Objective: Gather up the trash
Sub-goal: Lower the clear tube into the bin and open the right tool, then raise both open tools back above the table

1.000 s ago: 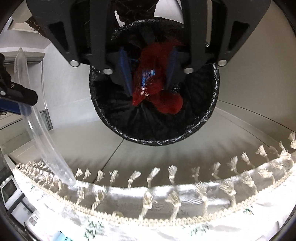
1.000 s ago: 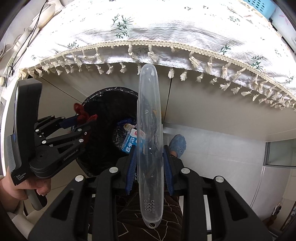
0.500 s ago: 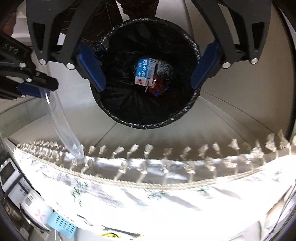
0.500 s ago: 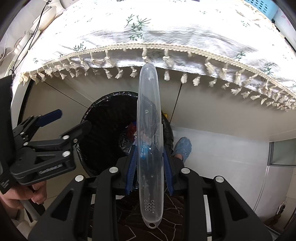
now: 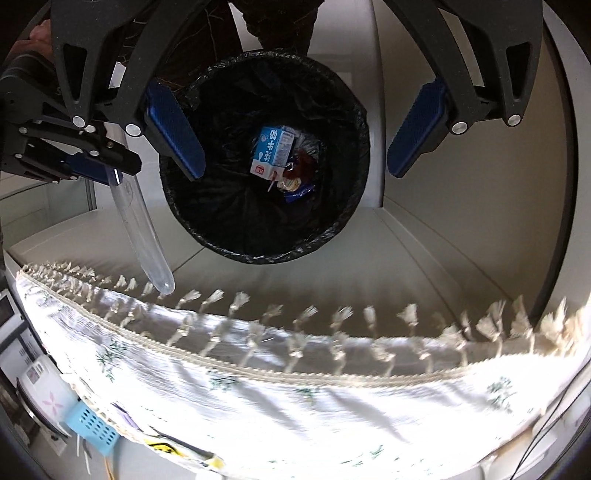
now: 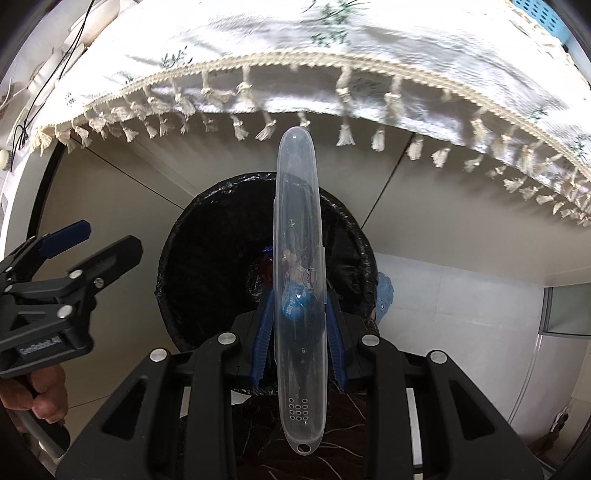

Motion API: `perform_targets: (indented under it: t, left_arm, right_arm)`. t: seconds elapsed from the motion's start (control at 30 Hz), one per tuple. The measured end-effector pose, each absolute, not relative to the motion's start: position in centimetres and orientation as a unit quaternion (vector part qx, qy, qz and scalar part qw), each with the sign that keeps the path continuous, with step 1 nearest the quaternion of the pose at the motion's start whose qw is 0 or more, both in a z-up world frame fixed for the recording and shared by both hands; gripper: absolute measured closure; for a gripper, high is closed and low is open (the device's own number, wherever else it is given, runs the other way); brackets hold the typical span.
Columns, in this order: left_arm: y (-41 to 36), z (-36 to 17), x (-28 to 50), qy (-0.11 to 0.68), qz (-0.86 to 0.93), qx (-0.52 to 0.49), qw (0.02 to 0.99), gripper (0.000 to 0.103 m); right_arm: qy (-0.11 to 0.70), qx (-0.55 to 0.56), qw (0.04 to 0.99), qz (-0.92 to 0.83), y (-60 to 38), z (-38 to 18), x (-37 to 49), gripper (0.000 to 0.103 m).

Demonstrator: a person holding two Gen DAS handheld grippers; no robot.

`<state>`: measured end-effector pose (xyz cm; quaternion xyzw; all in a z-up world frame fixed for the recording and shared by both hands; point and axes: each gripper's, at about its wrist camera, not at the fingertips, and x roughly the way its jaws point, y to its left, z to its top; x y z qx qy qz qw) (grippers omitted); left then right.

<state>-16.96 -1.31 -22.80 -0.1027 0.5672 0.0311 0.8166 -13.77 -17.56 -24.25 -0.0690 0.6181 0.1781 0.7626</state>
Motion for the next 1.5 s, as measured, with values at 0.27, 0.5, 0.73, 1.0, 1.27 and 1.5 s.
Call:
perform_targets:
  t: [0.27, 0.5, 0.73, 1.0, 1.27, 1.5]
  left_arm:
    - [-0.1, -23.4, -18.0, 0.574, 0.046, -0.111, 0.810, 0.006]
    - [0.5, -23.8, -19.0, 0.575, 0.059, -0.116, 0.808, 0.006]
    - [1.3, -24.6, -20.0, 0.581, 0.073, -0.118, 0.802, 0.006]
    - [1.6, -25.1, -20.6, 0.584, 0.084, -0.118, 0.799, 0.006]
    - [2.0, -25.0, -20.3, 0.583, 0.083, -0.117, 0.800, 0.006]
    - [1.6, -22.9, -19.5, 0.576, 0.082, -0.109, 0.806, 0.006]
  right_arm:
    - [0.620, -0.096, 0.757, 0.183, -15.1, -26.4, -14.9, 0.076]
    - [0.627, -0.108, 0.748, 0.189, -13.1, -28.9, -15.5, 0.076]
    - [0.628, -0.123, 0.742, 0.198, -12.0, -30.4, -15.8, 0.076]
    - [0.620, -0.128, 0.748, 0.197, -11.6, -30.8, -15.4, 0.070]
    - [0.593, -0.106, 0.778, 0.179, -13.2, -28.7, -14.4, 0.032]
    - [0.568, -0.076, 0.809, 0.133, -16.6, -24.1, -12.6, 0.012]
